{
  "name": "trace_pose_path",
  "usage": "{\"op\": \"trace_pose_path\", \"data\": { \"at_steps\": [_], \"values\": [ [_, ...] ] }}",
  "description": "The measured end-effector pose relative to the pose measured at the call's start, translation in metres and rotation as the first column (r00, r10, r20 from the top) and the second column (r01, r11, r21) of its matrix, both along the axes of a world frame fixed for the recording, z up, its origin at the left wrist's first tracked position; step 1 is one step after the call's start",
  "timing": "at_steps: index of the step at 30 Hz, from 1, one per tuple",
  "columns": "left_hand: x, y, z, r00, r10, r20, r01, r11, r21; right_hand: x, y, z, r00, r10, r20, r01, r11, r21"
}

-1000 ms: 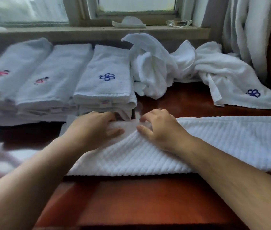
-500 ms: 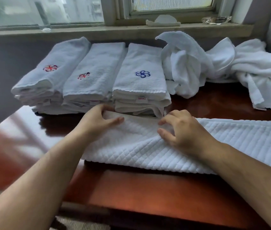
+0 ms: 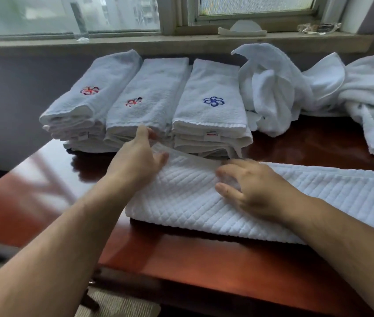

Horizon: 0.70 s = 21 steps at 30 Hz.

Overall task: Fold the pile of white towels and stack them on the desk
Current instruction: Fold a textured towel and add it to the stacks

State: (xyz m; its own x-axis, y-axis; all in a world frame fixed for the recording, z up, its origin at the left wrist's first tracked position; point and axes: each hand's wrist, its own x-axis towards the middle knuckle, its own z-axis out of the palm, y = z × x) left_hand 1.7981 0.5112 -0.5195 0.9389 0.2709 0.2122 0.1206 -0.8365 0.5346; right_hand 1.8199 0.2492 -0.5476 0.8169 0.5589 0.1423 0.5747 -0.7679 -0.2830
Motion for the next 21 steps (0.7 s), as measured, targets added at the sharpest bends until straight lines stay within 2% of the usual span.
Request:
{"op": "trace_pose_path", "data": {
  "at_steps": [2,4,7,9,10,11,13,15,16,19,21],
  "values": [
    [-0.003,-0.004,-0.005,0.990,0.046,-0.135,-0.034,0.995,0.091,-0.003,0.003,-0.005,0.999,0.008,-0.043,-0.013,0.993,-0.117],
    [-0.007,-0.006,-0.011,0.974,0.091,-0.206,-0.058,0.985,0.160,-0.007,0.004,-0.011,0.996,0.009,-0.091,-0.025,0.985,-0.173],
    [-0.010,-0.012,-0.012,0.988,0.113,-0.103,-0.076,0.948,0.309,-0.011,0.003,-0.012,0.995,0.019,-0.102,-0.033,0.990,-0.134],
    [-0.011,-0.022,-0.012,0.999,-0.014,0.032,0.002,0.939,0.344,-0.012,-0.001,-0.006,0.998,0.005,-0.065,-0.010,0.997,-0.082],
    [-0.014,-0.030,-0.012,0.991,-0.123,0.043,0.103,0.941,0.324,-0.012,-0.006,-0.004,0.999,-0.032,-0.042,0.029,0.997,-0.074],
    [-0.016,-0.039,-0.013,0.971,-0.238,0.001,0.227,0.930,0.288,-0.011,-0.014,-0.002,0.996,-0.087,-0.034,0.084,0.992,-0.090],
    [-0.020,-0.057,-0.024,0.897,-0.393,-0.202,0.434,0.871,0.231,-0.007,-0.039,-0.002,0.972,-0.221,-0.077,0.205,0.963,-0.176],
    [-0.020,-0.068,-0.037,0.839,-0.392,-0.377,0.508,0.812,0.288,-0.005,-0.069,-0.005,0.938,-0.312,-0.154,0.275,0.935,-0.222],
    [-0.019,-0.070,-0.041,0.836,-0.370,-0.406,0.509,0.800,0.318,-0.005,-0.083,-0.007,0.928,-0.327,-0.177,0.288,0.933,-0.215],
    [-0.009,-0.077,-0.042,0.845,-0.352,-0.403,0.491,0.810,0.321,-0.007,-0.118,-0.011,0.919,-0.356,-0.169,0.330,0.929,-0.165],
    [0.003,-0.086,-0.037,0.861,-0.391,-0.326,0.489,0.813,0.316,-0.003,-0.134,-0.010,0.914,-0.389,-0.116,0.380,0.920,-0.093]
  ]
}}
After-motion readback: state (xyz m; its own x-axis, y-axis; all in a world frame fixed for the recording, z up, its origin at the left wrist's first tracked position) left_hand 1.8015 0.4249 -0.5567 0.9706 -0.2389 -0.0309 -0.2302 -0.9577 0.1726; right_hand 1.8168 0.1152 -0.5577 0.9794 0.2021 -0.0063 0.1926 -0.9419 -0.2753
